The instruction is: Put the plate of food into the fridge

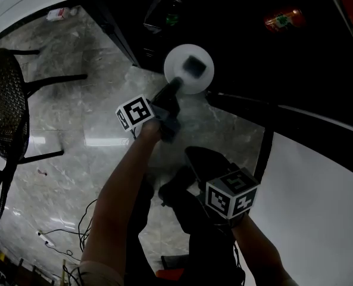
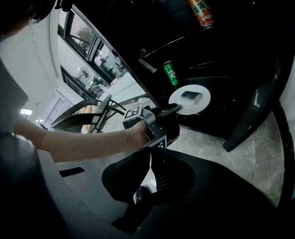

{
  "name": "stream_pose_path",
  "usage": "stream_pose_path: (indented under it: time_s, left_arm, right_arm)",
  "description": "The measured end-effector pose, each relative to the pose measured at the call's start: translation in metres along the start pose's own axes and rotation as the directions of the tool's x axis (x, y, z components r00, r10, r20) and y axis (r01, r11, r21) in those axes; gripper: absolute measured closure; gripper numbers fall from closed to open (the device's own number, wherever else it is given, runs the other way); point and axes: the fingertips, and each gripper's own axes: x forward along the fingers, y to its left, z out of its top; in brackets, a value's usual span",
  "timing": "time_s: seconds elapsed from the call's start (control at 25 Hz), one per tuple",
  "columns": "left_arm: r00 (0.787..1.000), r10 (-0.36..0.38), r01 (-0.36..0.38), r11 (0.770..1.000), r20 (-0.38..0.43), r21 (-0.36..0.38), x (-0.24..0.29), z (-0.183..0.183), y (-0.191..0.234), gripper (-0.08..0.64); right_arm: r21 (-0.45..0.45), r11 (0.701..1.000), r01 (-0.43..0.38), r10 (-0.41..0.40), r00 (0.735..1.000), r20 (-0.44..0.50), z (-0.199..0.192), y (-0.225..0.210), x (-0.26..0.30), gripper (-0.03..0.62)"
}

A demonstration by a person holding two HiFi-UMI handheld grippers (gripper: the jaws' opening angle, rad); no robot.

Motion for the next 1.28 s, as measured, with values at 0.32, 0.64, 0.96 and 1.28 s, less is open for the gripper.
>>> stream_pose_path:
  time_s: [0.32, 0.64, 0.96, 1.28]
  left_arm:
    - [1.000, 0.011, -0.011, 1.000, 0.021, 0.011, 0.009, 0.007, 0.006, 0.540]
    - [0.999, 0.013, -0.014, 1.000, 0.037, 0.025, 0.025, 0.014, 0.004, 0.540]
    - [0.999, -0.002, -0.001, 0.998, 0.040, 0.058, 0.033, 0.018, 0.002, 0.540]
    - [1.000, 0.008, -0.009, 0.993, 0.016, 0.114, 0.039, 0.024, -0.001, 0.538]
  right_arm:
    - [-0.001, 1.000, -0.008, 0.008, 1.000, -0.011, -0.004, -0.001, 0.002, 0.568]
    - [-0.006, 1.000, -0.009, 0.009, 1.000, -0.010, 0.000, -0.005, 0.003, 0.568]
    - [-0.015, 1.000, -0.004, 0.004, 1.000, 0.003, 0.007, -0.015, 0.008, 0.568]
    - [-0.085, 0.991, 0.104, -0.103, 0.995, 0.016, 0.026, -0.059, 0.046, 0.568]
